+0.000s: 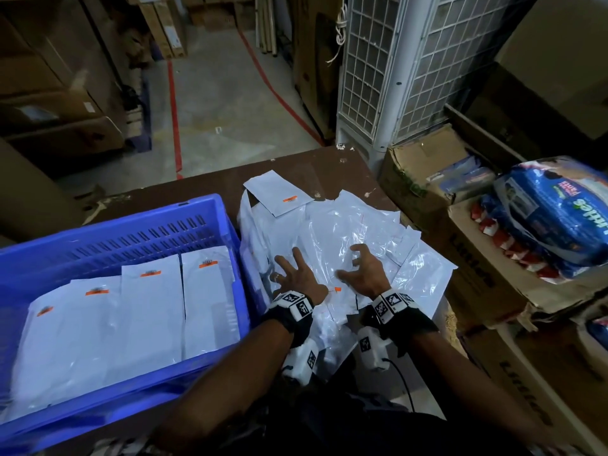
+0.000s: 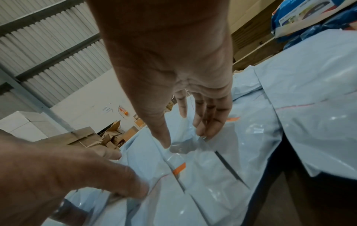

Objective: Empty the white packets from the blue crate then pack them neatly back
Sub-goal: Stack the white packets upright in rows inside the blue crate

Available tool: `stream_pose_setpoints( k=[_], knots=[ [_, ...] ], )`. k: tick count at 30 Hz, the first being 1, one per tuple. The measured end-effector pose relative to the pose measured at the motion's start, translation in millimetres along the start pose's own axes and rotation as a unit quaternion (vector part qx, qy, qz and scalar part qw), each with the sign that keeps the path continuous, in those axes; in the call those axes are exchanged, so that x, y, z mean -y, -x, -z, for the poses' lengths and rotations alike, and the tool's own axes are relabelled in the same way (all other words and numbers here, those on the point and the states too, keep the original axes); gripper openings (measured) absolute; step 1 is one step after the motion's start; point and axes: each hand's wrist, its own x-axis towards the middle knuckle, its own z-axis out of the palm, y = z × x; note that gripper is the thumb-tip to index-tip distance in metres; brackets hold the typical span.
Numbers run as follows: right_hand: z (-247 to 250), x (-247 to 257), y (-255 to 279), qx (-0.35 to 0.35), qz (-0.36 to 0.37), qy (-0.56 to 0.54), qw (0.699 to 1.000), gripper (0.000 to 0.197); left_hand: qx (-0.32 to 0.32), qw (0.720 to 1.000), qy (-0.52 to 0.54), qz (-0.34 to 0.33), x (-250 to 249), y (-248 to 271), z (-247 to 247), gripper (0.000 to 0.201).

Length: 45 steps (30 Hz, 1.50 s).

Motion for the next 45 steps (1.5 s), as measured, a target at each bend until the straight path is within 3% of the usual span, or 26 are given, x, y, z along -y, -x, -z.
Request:
stream_pose_setpoints(
  k=[4, 10, 15, 20, 24, 26, 28, 33, 39, 42, 45],
  knots=[
    [-2, -1, -3, -0.004, -0.01, -0.046, 0.999, 0.07, -0.011, 0.999, 0.045, 0.002, -2, 2, 1, 0.111],
    [0, 0, -7, -0.008, 0.026, -0.023, 0.999, 0.024, -0.061, 0.989, 0.133, -0.01, -10, 9, 14, 0.086],
    [14, -2, -9, -0.035, 0.033, -0.083, 0.995, 0.039, -0.061, 0.98, 0.191, -0.021, -7, 12, 29, 0.073],
    [39, -7, -11, -0.072, -0.007, -0.13, 0.989, 0.027, -0.06, 0.956, 0.287, -0.022, -2, 12, 45, 0.053],
    [57, -12, -5, -0.128, 0.0, -0.169, 0.977, 0.019, -0.033, 0.921, 0.388, -0.016, 0, 4, 41, 0.049],
    [67, -12, -1, -0.157, -0.003, -0.193, 0.968, 0.024, -0.016, 0.906, 0.423, -0.018, 2, -5, 32, 0.057],
    [74, -13, 3, -0.179, -0.008, -0.225, 0.958, 0.03, -0.005, 0.907, 0.421, -0.018, -2, 5, 36, 0.063],
    [81, -22, 14, -0.217, -0.032, -0.273, 0.937, 0.043, -0.015, 0.914, 0.406, 0.01, -3, 15, 40, 0.055],
    [79, -42, 23, -0.256, -0.084, -0.325, 0.906, 0.056, -0.026, 0.934, 0.356, 0.032, -4, 15, 39, 0.083],
    [77, -47, 29, -0.282, -0.104, -0.345, 0.889, 0.061, -0.021, 0.968, 0.248, 0.023, -5, 18, 40, 0.09],
    [73, -53, 36, -0.31, -0.121, -0.369, 0.868, 0.067, -0.001, 0.993, 0.115, -0.017, -3, 20, 40, 0.082]
  ],
)
